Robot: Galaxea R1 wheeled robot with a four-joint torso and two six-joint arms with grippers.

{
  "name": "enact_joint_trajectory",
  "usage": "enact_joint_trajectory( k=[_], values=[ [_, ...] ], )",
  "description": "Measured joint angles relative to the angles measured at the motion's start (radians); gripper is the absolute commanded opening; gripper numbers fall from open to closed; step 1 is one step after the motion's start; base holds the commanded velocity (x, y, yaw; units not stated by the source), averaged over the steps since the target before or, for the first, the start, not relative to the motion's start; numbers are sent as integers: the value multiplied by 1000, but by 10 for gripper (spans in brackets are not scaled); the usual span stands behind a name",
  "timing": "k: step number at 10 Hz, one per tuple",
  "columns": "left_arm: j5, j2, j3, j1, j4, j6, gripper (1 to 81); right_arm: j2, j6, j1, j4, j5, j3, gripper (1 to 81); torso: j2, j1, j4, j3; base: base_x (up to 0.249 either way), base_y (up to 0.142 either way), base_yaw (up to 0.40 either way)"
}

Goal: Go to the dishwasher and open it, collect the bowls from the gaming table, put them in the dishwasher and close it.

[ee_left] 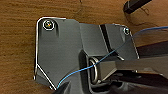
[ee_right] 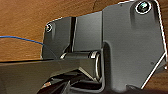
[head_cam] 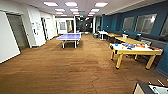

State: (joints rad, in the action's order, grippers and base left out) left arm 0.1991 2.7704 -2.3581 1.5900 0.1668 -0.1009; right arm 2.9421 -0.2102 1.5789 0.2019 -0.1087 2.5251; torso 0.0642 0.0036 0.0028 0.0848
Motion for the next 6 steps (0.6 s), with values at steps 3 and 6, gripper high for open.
enact_joint_trajectory(
  k=[3,6],
  values=[
    [0,1,0,1,0,0,811,-1,1,0,0,1,4,811,0,0,0,0,137,0,0],
    [-1,0,0,1,0,0,811,-2,1,0,0,0,8,811,0,0,0,0,137,0,0]
  ],
)
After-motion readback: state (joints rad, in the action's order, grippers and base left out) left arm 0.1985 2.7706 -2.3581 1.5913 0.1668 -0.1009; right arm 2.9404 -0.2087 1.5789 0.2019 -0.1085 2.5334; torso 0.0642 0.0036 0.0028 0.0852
